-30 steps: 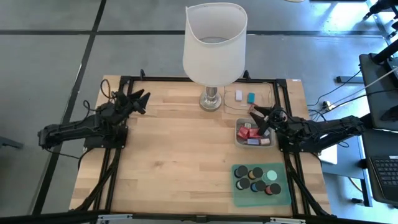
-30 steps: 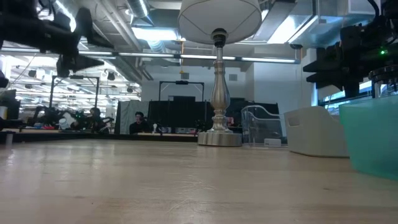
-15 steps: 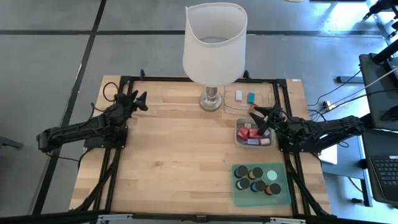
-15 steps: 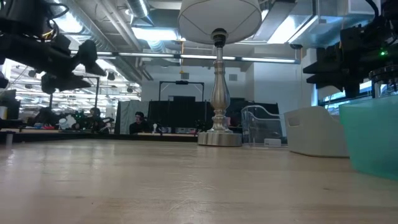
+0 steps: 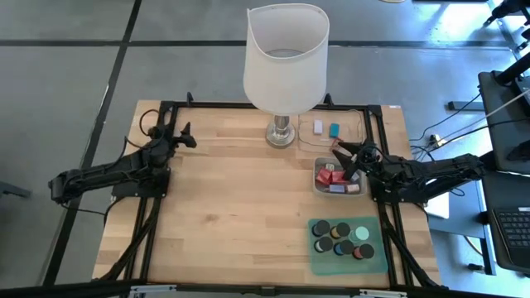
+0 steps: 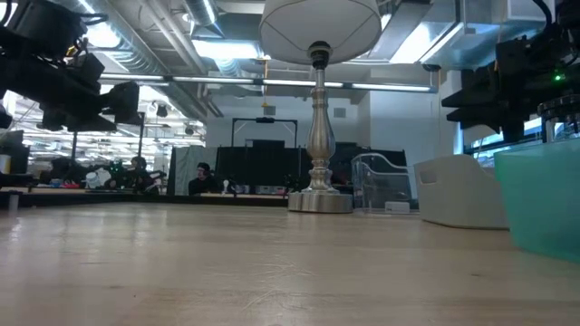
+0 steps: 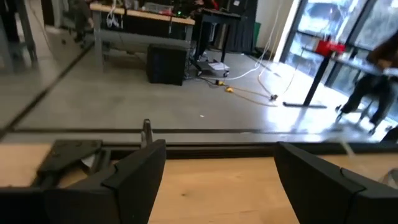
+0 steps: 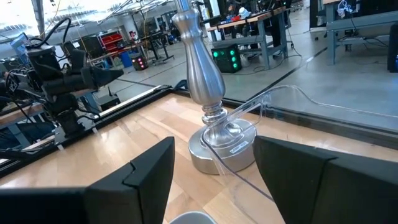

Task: Pick & Place Office items
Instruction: Return to Home Position

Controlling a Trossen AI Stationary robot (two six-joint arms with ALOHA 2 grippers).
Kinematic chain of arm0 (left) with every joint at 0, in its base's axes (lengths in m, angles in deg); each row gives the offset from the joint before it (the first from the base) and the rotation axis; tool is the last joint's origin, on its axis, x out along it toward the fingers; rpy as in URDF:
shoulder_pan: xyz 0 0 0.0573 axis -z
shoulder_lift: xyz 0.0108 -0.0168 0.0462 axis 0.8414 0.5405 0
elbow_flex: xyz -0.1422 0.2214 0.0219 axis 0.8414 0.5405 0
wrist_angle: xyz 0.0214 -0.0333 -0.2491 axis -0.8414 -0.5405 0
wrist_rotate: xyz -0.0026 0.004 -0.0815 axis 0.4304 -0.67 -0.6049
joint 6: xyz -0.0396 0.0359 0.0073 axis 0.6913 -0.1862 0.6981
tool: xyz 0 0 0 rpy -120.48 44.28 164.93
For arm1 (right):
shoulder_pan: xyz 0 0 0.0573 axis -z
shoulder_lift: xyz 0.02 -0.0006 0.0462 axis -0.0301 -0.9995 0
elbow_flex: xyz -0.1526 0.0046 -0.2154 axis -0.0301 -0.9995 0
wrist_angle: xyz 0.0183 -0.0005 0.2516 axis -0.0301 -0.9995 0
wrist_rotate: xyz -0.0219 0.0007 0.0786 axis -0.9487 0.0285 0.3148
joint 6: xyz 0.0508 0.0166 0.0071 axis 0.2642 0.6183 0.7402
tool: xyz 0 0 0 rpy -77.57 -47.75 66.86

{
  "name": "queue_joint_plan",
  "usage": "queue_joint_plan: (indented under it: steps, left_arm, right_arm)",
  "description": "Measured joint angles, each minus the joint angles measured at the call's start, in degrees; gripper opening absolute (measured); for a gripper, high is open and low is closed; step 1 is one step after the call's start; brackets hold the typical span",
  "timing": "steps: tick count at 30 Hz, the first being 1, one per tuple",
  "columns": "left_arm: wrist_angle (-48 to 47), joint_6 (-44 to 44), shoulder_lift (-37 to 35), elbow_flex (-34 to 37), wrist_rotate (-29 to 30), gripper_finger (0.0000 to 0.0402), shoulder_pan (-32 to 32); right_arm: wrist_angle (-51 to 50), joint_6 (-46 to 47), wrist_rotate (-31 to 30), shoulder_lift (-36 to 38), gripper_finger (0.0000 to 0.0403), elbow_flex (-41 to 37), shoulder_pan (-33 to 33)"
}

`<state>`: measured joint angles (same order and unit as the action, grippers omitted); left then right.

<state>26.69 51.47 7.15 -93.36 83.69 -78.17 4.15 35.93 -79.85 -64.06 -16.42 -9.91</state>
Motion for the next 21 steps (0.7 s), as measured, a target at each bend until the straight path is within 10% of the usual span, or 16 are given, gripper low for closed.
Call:
queue_joint_plan:
  steps: [21]
  left_arm:
    - [0.00,-6.01,0.00,0.00,-0.76,0.0297,0.02]
  right_arm:
    - [0.04,0.00,0.00,0.00,0.0222,0.00,0.00]
